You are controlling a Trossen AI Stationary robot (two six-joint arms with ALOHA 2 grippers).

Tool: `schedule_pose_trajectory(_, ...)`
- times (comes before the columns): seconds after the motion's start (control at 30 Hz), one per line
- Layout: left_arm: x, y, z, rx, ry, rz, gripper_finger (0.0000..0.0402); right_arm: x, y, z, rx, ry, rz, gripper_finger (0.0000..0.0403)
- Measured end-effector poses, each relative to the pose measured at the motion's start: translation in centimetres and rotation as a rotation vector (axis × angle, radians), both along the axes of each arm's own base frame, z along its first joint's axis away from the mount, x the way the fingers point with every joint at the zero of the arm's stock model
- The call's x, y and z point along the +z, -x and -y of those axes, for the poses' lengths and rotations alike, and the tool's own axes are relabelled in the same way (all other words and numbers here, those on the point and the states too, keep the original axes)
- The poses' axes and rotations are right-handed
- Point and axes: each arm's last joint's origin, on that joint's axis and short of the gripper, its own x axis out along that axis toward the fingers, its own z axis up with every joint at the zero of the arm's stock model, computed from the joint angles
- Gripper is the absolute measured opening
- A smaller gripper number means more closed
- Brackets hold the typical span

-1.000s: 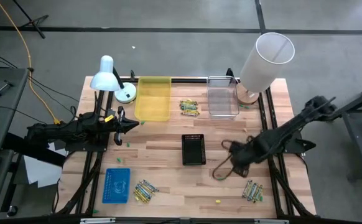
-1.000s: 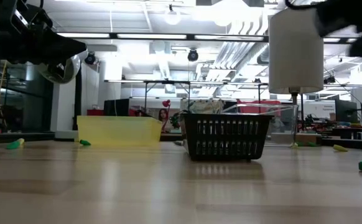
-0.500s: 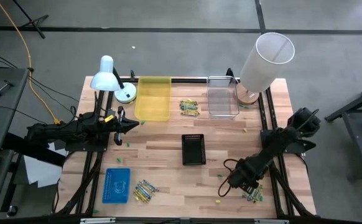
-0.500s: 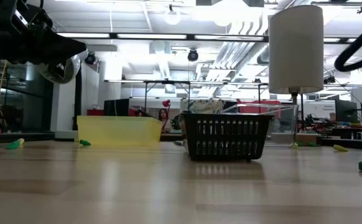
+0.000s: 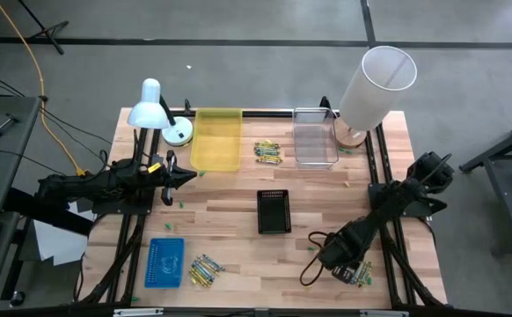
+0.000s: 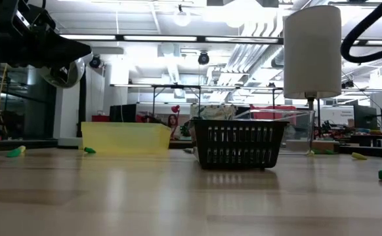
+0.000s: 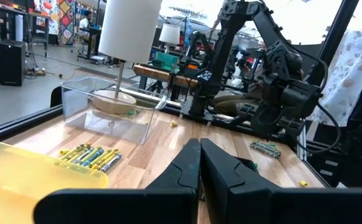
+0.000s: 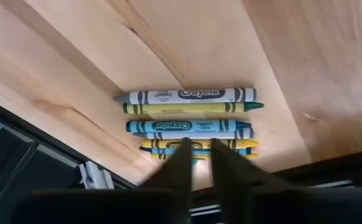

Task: Sort crayons
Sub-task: Put the gray crayon into the yellow transparent bin

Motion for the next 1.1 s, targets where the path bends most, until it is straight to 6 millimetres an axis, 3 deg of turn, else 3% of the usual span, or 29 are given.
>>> schedule_pose_trajectory(0.57,0.0,0.0,0.0,0.003,0.0,0.0,0.0003,-2.6,-0.4,-0.3,0.075,0.039,-0.046,0.0001)
schedule_pose_trajectory(1.1,0.0,0.0,0.0,0.002,0.0,0.0,0.0003,-2.6,-1.4,0.9,0.071,0.067,0.001,0.0)
